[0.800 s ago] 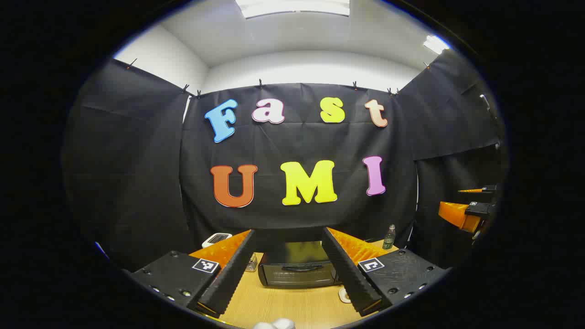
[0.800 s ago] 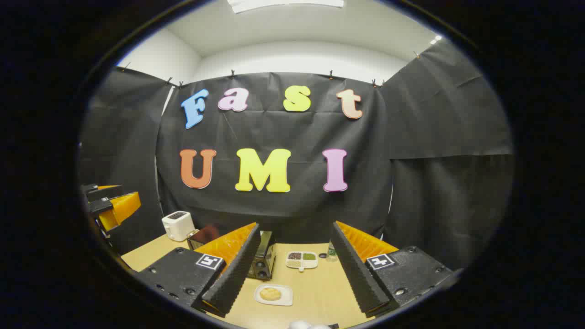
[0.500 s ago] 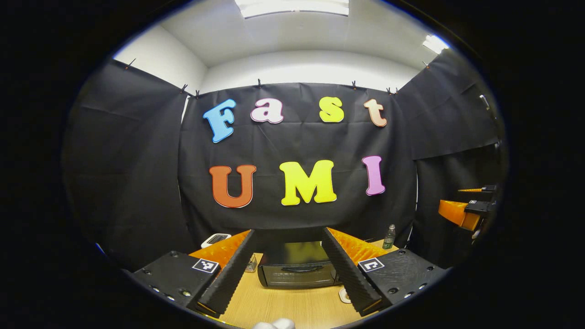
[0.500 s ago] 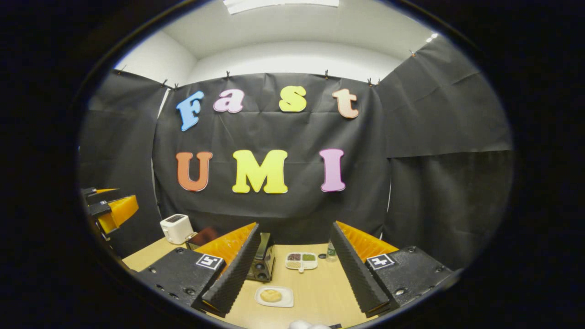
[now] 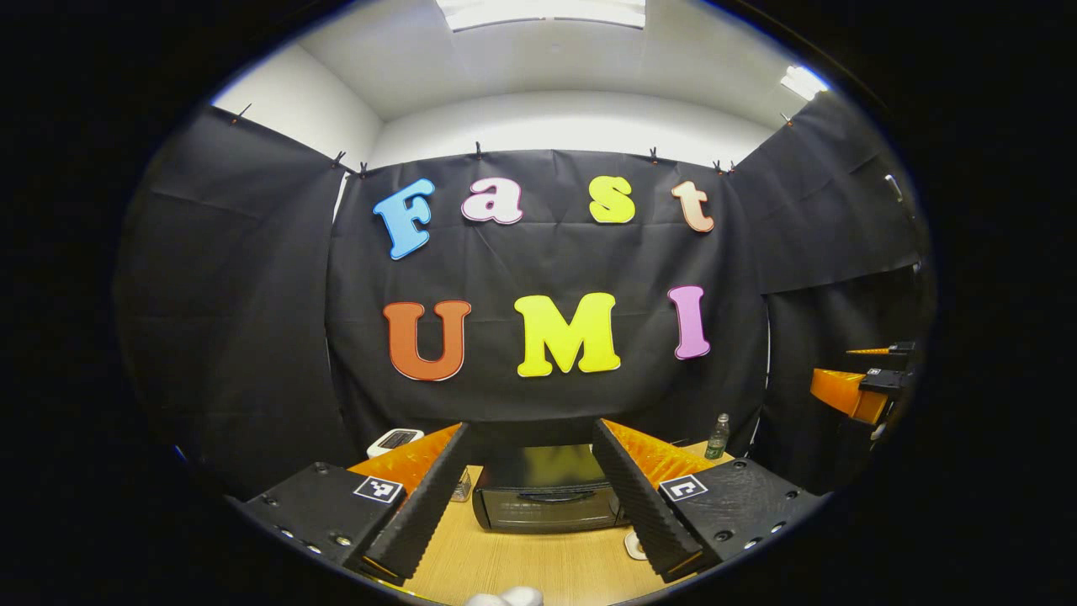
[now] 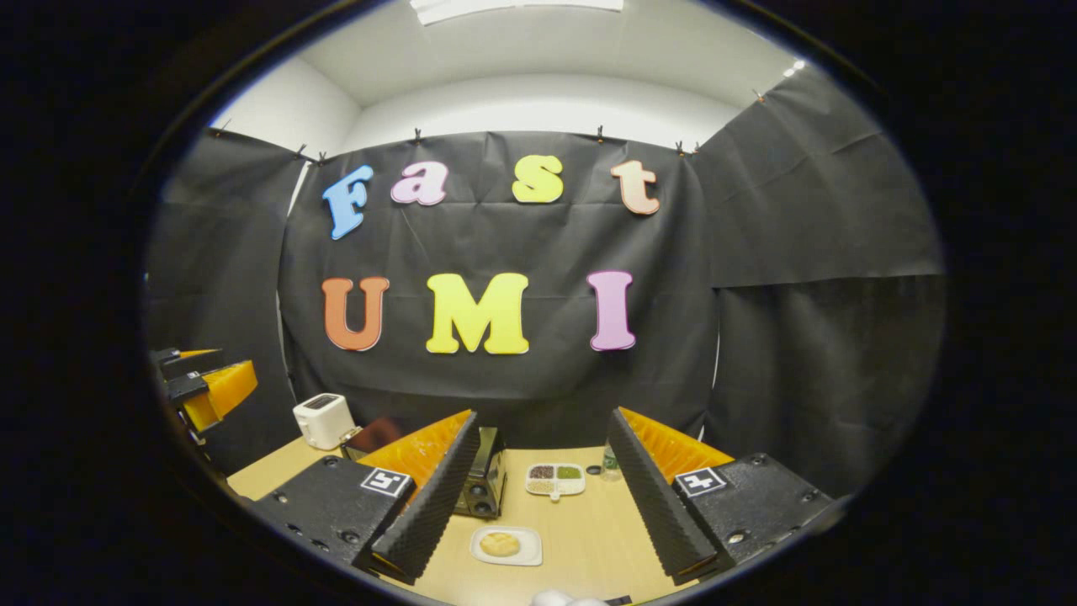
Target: Open the electric oven with the left hand, put the food in, and close the electric oven.
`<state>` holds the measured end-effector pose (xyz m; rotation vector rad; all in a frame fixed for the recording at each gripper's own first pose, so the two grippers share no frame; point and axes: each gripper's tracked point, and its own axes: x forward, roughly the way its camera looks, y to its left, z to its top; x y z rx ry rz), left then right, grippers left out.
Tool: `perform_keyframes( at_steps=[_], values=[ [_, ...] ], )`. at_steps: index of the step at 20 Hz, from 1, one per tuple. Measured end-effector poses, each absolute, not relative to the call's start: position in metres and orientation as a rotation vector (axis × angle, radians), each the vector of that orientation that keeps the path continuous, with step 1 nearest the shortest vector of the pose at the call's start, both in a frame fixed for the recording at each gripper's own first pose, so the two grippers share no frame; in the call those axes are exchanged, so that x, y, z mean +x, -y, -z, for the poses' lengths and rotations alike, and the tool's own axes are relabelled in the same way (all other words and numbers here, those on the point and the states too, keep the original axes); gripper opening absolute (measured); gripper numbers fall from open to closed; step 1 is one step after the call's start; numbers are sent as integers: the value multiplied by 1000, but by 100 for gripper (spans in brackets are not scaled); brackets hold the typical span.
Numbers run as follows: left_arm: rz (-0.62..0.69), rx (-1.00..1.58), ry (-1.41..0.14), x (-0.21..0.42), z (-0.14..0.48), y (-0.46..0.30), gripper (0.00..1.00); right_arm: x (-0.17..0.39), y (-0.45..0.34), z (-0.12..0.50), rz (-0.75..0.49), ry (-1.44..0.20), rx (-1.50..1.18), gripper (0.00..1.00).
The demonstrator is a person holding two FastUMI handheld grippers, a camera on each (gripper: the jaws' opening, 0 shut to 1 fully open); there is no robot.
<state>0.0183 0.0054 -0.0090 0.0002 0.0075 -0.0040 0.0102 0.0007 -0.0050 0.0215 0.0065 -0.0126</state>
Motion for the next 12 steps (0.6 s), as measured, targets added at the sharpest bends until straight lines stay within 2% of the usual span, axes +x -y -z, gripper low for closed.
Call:
perform_keyframes(
  at_steps=[6,12],
  values=[
    [4,13,3,45,39,-1,95,19,1,13,2,-8,20,96],
    [11,-15,-54,91,108,10,95,22,18,27,21,-36,-5,99]
  ],
)
